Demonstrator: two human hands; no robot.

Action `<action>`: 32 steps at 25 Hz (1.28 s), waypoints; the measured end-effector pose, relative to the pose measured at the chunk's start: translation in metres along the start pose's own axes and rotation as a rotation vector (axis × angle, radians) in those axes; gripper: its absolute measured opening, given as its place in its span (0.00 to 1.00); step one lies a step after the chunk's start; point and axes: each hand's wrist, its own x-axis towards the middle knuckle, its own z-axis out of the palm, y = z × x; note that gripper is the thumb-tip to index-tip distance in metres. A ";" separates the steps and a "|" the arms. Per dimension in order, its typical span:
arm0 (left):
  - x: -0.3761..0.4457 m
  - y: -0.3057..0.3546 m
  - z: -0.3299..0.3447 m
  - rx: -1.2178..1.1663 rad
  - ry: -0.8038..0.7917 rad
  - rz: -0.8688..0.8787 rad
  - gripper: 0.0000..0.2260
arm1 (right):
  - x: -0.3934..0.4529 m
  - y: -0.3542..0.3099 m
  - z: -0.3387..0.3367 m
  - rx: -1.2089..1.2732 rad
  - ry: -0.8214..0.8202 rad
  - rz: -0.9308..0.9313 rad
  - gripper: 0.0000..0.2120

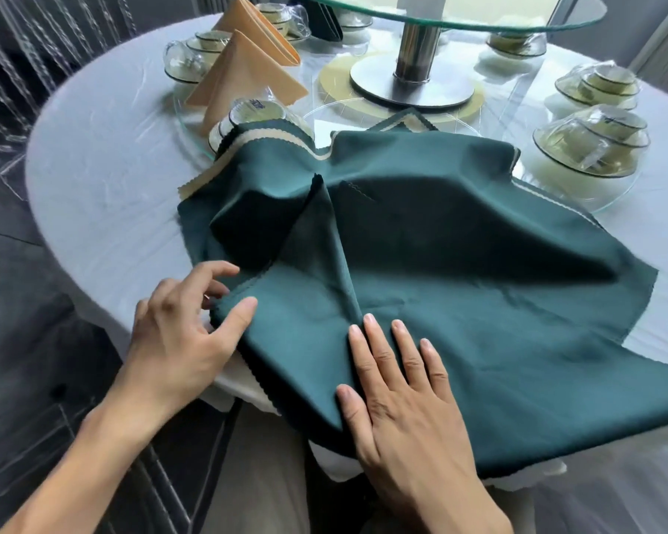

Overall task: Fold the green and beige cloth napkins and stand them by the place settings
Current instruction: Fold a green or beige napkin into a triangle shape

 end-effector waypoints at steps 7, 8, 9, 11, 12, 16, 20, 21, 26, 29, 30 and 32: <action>0.008 -0.017 -0.011 -0.325 -0.214 -0.083 0.15 | 0.000 0.001 0.000 -0.006 -0.060 0.030 0.31; 0.008 -0.017 -0.008 -0.300 -0.202 -0.079 0.13 | 0.000 0.001 -0.001 -0.006 -0.060 0.035 0.31; 0.007 -0.017 -0.005 -0.249 -0.177 -0.071 0.10 | 0.000 0.001 -0.001 -0.008 -0.060 0.037 0.31; 0.004 -0.016 0.000 -0.102 -0.084 -0.032 0.07 | 0.000 0.002 -0.001 -0.018 -0.061 0.034 0.31; 0.002 -0.015 0.002 -0.040 -0.036 -0.009 0.06 | 0.000 0.002 -0.001 -0.024 -0.062 0.032 0.31; -0.005 -0.007 0.007 0.091 0.043 0.073 0.05 | 0.000 0.001 -0.002 -0.026 -0.060 0.040 0.32; -0.007 -0.005 0.012 0.363 0.136 0.066 0.10 | 0.001 0.000 0.000 -0.033 -0.045 0.038 0.30; -0.011 -0.003 0.013 0.415 0.185 0.091 0.12 | 0.000 0.000 0.000 -0.030 -0.041 0.037 0.30; -0.053 0.013 0.042 0.387 -0.041 0.329 0.21 | 0.001 0.000 0.002 -0.018 -0.028 0.049 0.30; -0.056 0.002 0.052 0.492 -0.194 0.299 0.28 | 0.002 -0.002 0.003 -0.018 -0.030 0.057 0.31; -0.055 -0.001 0.052 0.507 -0.218 0.299 0.28 | 0.002 -0.002 0.003 -0.014 -0.030 0.058 0.31; -0.053 -0.004 0.050 0.529 -0.226 0.316 0.29 | 0.002 -0.002 0.003 -0.009 -0.025 0.053 0.31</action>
